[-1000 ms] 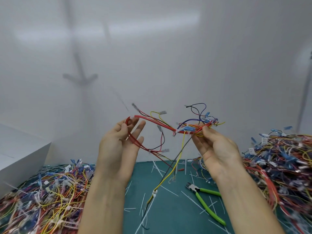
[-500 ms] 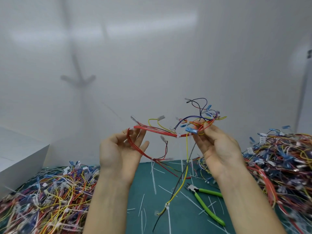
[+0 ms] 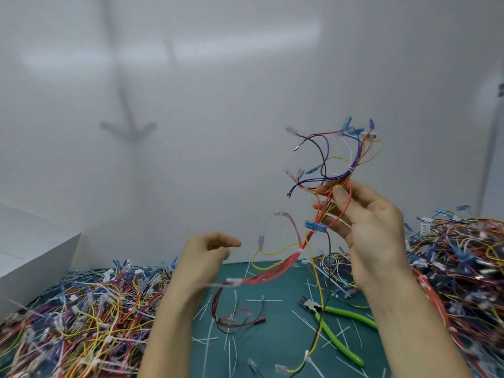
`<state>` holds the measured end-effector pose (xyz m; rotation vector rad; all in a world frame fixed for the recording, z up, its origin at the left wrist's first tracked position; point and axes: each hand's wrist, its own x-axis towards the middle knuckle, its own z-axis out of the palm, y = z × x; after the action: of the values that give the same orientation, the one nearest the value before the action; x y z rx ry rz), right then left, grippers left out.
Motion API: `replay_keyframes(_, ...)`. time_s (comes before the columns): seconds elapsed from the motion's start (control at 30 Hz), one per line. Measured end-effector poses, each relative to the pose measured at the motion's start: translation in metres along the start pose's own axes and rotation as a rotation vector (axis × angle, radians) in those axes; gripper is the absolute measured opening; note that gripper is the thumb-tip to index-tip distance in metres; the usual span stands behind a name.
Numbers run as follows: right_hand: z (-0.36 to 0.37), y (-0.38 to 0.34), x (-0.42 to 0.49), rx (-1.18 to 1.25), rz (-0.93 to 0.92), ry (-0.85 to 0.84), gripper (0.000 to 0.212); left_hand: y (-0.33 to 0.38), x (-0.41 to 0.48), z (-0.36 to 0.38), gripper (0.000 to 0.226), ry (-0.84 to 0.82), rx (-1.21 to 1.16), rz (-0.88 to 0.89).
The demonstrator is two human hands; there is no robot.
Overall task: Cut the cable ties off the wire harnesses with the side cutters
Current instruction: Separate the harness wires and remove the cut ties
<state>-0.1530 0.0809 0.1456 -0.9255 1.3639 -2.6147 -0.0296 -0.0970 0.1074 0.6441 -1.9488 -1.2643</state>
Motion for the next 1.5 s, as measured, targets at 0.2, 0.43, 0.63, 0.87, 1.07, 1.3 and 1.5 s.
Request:
replay_keyframes(0.2,0.010,0.003,-0.006,-0.144,-0.074,-0.196,0.023,0.043,-0.017,-0.010,0.033,0.216,-0.144,0.356)
replay_keyframes(0.43,0.028,0.011,-0.019,-0.167,-0.063,-0.345,0.029,0.064,-0.031,-0.002,0.039,0.194,-0.139,0.446)
replay_keyframes(0.63,0.030,0.013,-0.023,-0.110,0.018,-0.464,0.022,0.062,-0.033,-0.005,0.013,0.053,-0.229,0.413)
replay_keyframes(0.87,0.033,0.015,-0.026,-0.030,0.136,-0.553,0.019,0.059,-0.031,-0.005,0.025,-0.209,-0.552,0.363)
replay_keyframes(1.07,0.037,0.019,-0.030,-0.082,0.181,-0.532,0.018,0.052,-0.029,-0.003,0.018,-0.253,-0.575,0.342)
replay_keyframes(1.3,0.039,0.020,-0.031,-0.199,0.175,-0.491,0.018,0.045,-0.023,-0.001,0.021,-0.213,-0.492,0.321)
replay_keyframes(1.5,0.021,0.020,-0.016,-0.479,0.181,-0.483,0.010,0.039,-0.019,0.003,0.016,-0.163,-0.638,0.195)
